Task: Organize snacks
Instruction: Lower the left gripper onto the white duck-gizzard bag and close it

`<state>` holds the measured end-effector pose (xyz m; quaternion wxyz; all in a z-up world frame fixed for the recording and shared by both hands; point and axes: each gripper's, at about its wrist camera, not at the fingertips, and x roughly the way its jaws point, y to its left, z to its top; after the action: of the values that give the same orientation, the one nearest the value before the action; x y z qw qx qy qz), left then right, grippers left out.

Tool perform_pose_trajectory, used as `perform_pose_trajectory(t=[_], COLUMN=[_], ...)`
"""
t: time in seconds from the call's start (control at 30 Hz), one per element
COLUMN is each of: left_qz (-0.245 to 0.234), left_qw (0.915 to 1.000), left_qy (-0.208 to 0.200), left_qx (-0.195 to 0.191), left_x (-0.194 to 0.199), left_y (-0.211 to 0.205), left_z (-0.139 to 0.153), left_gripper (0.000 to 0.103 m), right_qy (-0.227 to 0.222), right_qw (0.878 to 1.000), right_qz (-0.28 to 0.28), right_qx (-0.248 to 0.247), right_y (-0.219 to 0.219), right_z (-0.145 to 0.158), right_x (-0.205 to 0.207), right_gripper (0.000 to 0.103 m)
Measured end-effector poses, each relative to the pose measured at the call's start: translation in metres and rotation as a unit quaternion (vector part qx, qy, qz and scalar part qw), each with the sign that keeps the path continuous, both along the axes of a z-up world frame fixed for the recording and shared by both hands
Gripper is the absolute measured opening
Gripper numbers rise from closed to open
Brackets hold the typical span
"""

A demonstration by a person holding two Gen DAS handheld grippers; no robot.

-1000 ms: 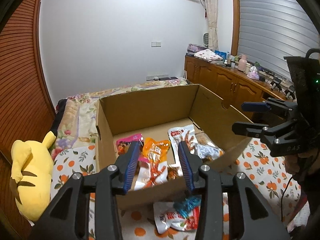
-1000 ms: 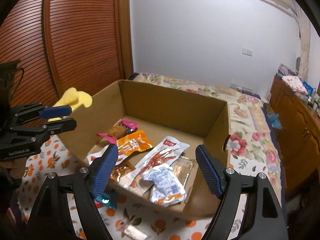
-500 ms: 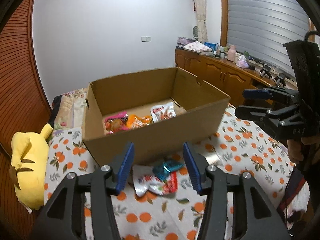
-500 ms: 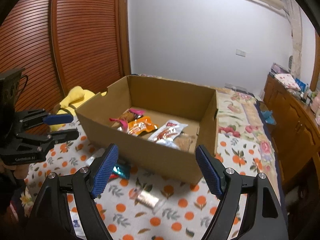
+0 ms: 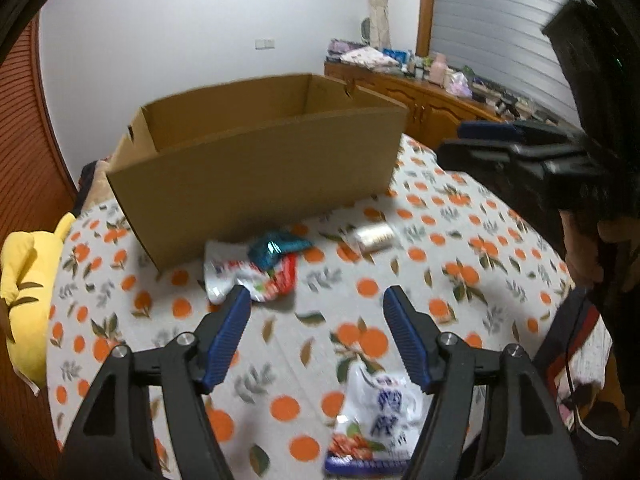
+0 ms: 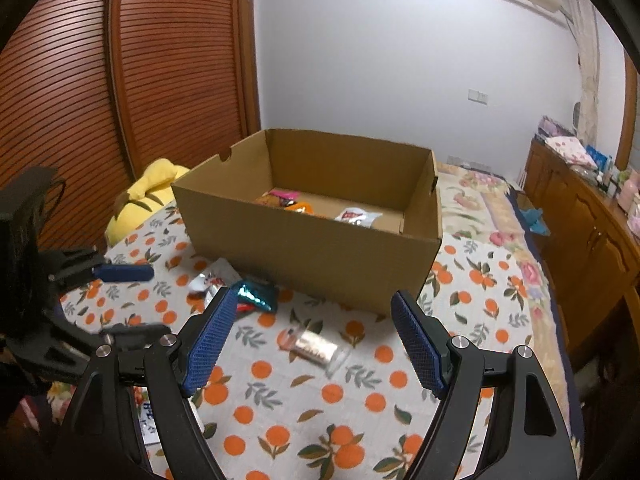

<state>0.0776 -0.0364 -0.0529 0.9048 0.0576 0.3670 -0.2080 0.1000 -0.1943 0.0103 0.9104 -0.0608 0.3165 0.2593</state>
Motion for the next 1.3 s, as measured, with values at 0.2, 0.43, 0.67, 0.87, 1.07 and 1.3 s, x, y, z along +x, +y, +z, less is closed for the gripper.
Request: perform_pose_trajectory(t=[0.2, 0.43, 0.67, 0.87, 1.07, 1.3], left_qz=[-0.013, -0.026, -0.037, -0.037, -0.042, -0.049], left_qw=[0.9995, 0.9977, 0.9952, 0.9955, 0.9953, 0.9954], left_qy=[0.03, 0.063, 0.09, 0.086, 0.084, 0.078], left_qx=[0.001, 0.001, 0.005, 0.014, 0.024, 0.026], left_x=[-0.017, -0.027, -0.033, -0.038, -0.044, -0.047], left_y=[-0.003, -0.008, -0.015, -0.016, -0.017, -0.015], left_z=[-0.018, -0.037, -0.056, -0.059, -0.059, -0.059], left_gripper=[0.069, 0.069, 0.069, 0.069, 0.069, 0.066], right_qy=[0.008, 0.02, 0.039, 0.057, 0.071, 0.08], right_qw=[1.0, 1.0, 0.999, 0.998, 0.997, 0.996], right_qz=[-0.003, -0.005, -0.005, -0.014, -0.023, -0.018], right_qx=[0.002, 0.003, -0.001, -0.008, -0.013, -0.015], right_y=[0.002, 0.007, 0.012, 0.008, 0.002, 0.006], right_z=[-0.009, -0.022, -0.044, -0.061, -0.072, -0.08], right_x=[-0.005, -0.004, 0.003, 0.012, 0.018, 0.021], right_gripper=[0.081, 0.081, 0.081, 0.081, 0.081, 0.081])
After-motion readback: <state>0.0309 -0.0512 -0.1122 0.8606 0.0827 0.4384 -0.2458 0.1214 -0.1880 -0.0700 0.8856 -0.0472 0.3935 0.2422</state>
